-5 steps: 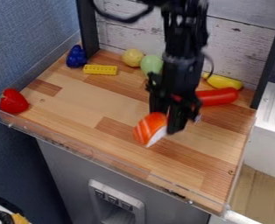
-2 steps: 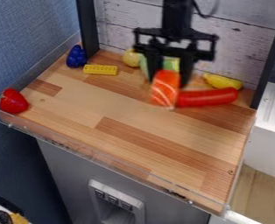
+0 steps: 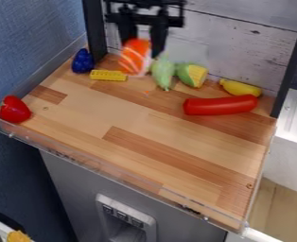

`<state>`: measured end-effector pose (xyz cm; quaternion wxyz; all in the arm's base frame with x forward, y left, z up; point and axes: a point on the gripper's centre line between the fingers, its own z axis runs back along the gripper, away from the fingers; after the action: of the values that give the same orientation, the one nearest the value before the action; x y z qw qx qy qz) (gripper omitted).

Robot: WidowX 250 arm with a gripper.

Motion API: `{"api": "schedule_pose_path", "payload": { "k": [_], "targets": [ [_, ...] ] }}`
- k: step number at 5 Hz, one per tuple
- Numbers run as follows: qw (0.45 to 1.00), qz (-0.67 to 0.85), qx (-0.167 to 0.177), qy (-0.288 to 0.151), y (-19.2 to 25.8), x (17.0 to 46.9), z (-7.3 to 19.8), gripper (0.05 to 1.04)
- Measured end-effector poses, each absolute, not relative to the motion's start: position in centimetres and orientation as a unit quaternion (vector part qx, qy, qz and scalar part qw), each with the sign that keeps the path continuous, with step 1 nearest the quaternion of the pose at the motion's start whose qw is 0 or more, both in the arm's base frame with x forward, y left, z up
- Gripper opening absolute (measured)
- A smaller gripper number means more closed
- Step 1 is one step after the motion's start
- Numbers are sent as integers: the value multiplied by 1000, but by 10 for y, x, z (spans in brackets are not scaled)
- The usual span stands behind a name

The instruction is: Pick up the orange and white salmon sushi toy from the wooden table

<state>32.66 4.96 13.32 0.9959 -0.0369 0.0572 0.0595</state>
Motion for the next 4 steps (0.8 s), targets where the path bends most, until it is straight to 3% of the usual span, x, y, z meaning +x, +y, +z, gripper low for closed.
{"api": "schedule_pose_path", "payload": {
  "k": [2, 4],
  "targets": [
    [993, -87, -40, 63, 119, 353, 125, 526],
    [996, -51, -42, 60, 161, 347, 122, 526]
  ]
}}
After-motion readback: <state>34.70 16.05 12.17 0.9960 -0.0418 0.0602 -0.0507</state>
